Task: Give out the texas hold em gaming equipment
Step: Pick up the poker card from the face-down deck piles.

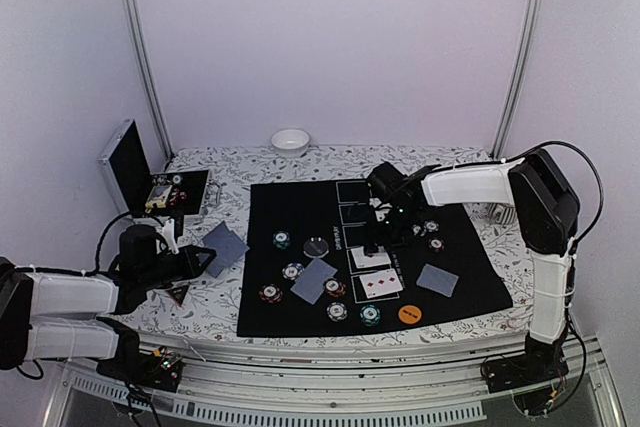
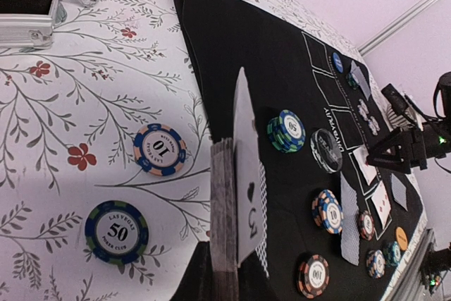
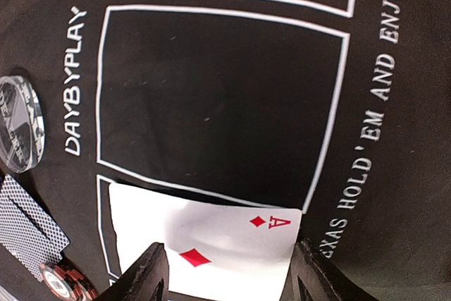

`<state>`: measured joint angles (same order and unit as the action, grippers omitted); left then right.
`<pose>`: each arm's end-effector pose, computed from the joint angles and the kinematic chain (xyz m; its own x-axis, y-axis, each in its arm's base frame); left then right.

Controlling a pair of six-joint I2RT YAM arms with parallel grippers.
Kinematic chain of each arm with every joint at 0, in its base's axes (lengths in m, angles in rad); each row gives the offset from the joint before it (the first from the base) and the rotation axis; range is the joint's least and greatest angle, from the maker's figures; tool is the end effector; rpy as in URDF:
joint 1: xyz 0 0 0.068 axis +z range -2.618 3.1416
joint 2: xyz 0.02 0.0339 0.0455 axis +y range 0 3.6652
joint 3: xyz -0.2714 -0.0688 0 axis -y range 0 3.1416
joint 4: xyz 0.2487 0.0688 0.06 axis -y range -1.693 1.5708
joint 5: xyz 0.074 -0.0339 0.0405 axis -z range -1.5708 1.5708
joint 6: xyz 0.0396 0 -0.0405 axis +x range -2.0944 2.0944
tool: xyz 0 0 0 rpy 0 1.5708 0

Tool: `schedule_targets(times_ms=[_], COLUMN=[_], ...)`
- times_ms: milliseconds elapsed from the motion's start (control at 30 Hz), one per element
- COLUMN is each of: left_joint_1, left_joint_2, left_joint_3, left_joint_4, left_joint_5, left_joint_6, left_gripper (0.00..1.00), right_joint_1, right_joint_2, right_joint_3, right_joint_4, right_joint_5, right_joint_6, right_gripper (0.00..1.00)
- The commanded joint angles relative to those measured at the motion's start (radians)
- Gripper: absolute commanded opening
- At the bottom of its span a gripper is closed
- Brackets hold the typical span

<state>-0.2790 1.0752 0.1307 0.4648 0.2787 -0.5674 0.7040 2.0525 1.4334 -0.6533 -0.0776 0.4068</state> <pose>0.1746 -0.0614 0.1342 -0.6425 -0.3534 -0.6799 0.1827 0.7910 -0.5839 0.3155 0.2719 0.1501 -0.9313 -0.2733 -0.2407 -0.3203 0.9292 0.1844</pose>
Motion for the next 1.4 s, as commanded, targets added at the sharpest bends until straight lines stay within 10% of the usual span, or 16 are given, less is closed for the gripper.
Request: schedule_targets(times_ms=[0, 333, 533, 600, 833, 1067, 1367], left_joint_1=[0.007, 0.007, 0.006, 0.005, -0.066, -0.159, -0.167], left_joint_2=[-0.007, -0.029, -0.13, -0.169, -0.283, -0.331, -0.322], left_joint_3=[0.01, 0.015, 0.015, 0.015, 0.005, 0.033, 0.032], left_joint_4=[0.005, 0.006, -0.001, 0.009, 0.166, 0.224, 0.227], left_joint_5=[-0.002, 0.021, 0.052, 0.082, 0.253, 0.282, 0.257], left_joint_6=[0.019, 0.021, 0.023, 0.029, 0.012, 0.011, 0.016], left_gripper=[0.0, 0.0, 0.0, 0.0, 0.0, 0.0, 0.0], right_joint_1=[0.032, 0.037, 0.051, 0.079, 0.199, 0.247, 0.265], right_joint_2=[0.028, -0.022, -0.2, -0.271, -0.287, -0.103, -0.055], right_joint_3=[0.003, 0.049, 0.088, 0.061, 0.053, 0.207, 0.227], right_joint_4=[-0.036, -0.06, 0.023, 0.135, 0.517, 0.527, 0.512], right_joint_5=[-0.02, 0.032, 0.087, 0.039, -0.384, -0.504, -0.522], right_joint_6=[0.025, 0.019, -0.058, -0.111, -0.222, -0.177, -0.156], right_gripper=[0.61, 0.63, 0.86, 0.99, 1.0, 0.74, 0.11])
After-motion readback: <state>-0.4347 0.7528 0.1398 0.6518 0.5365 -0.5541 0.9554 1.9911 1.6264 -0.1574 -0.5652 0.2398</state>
